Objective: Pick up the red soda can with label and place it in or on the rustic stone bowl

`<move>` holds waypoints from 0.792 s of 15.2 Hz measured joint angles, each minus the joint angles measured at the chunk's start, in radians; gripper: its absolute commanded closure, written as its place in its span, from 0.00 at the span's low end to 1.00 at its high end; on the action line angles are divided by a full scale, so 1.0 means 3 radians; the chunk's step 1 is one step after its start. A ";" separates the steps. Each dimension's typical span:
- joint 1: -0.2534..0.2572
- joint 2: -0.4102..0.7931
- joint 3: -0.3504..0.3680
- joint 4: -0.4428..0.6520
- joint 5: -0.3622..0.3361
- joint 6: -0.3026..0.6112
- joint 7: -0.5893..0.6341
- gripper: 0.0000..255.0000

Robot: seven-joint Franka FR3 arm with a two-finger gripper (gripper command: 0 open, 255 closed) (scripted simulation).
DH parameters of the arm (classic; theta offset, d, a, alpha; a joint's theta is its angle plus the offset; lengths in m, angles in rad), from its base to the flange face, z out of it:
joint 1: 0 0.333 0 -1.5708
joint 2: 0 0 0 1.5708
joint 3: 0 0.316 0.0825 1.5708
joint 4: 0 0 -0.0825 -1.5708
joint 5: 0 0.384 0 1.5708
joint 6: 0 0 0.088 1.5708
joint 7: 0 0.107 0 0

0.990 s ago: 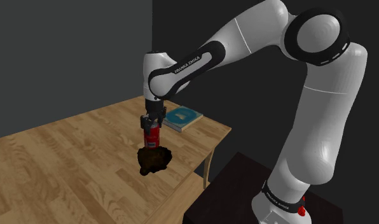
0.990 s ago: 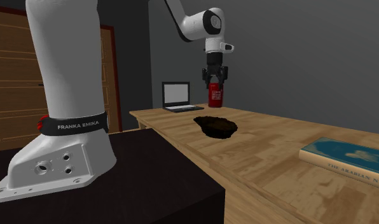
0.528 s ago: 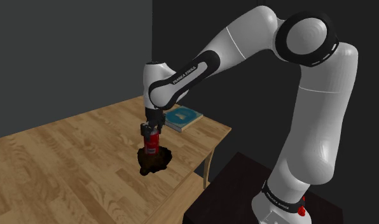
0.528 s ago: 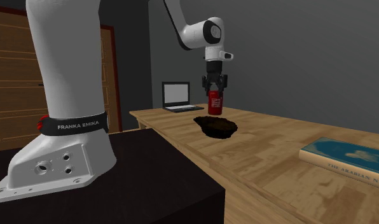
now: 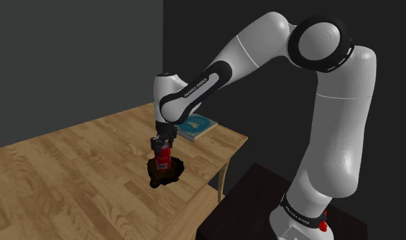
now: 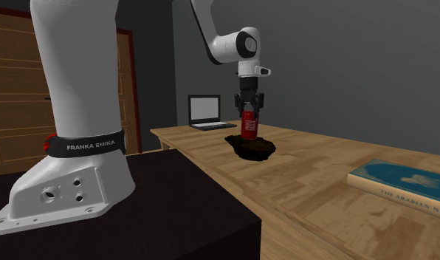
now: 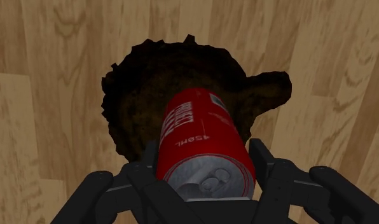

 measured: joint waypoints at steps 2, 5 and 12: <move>0.0000 0.0001 0.0000 0.0000 0.0000 0.0001 0.0000 1.00; 0.0000 0.0000 0.0000 0.0001 0.0000 0.0001 0.0000 0.00; -0.0005 -0.0150 0.0020 0.0070 0.0046 -0.0211 -0.0024 0.00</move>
